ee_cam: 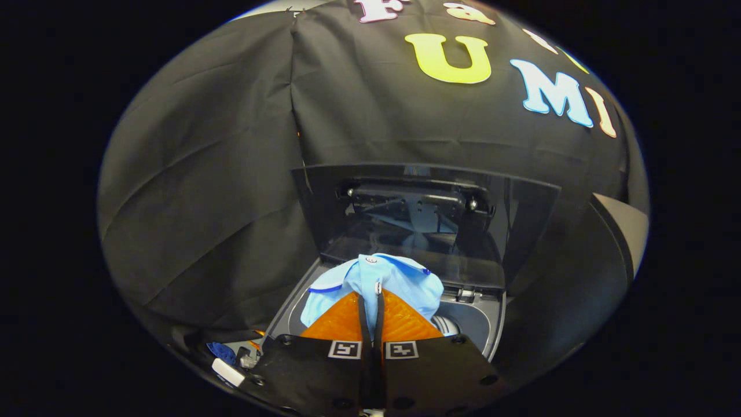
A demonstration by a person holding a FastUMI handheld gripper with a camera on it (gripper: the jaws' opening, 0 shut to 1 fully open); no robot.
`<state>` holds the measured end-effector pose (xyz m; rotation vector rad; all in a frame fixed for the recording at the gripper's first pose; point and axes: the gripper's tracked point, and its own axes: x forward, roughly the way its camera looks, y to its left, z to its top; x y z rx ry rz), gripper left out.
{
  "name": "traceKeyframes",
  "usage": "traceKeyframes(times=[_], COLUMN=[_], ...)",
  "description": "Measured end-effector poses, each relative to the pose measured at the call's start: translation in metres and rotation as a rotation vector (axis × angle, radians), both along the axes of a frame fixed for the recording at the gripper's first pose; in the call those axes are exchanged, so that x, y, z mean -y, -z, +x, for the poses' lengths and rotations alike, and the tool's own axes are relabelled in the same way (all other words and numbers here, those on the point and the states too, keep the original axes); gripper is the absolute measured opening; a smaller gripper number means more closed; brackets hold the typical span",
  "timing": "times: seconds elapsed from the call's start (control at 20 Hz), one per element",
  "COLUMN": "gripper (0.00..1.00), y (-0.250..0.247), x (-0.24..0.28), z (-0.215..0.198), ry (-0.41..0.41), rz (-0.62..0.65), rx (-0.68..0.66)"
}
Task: Put the clothes into the washing machine and then close the washing machine lid.
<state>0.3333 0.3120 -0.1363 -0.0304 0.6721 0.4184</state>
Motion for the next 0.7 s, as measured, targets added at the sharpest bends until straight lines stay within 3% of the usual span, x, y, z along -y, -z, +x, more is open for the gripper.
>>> traceKeyframes(times=[0.7], gripper=[0.03], y=[0.084], x=[-0.007], z=[-0.004], ry=[0.086], rz=[-0.108], rx=[-0.106])
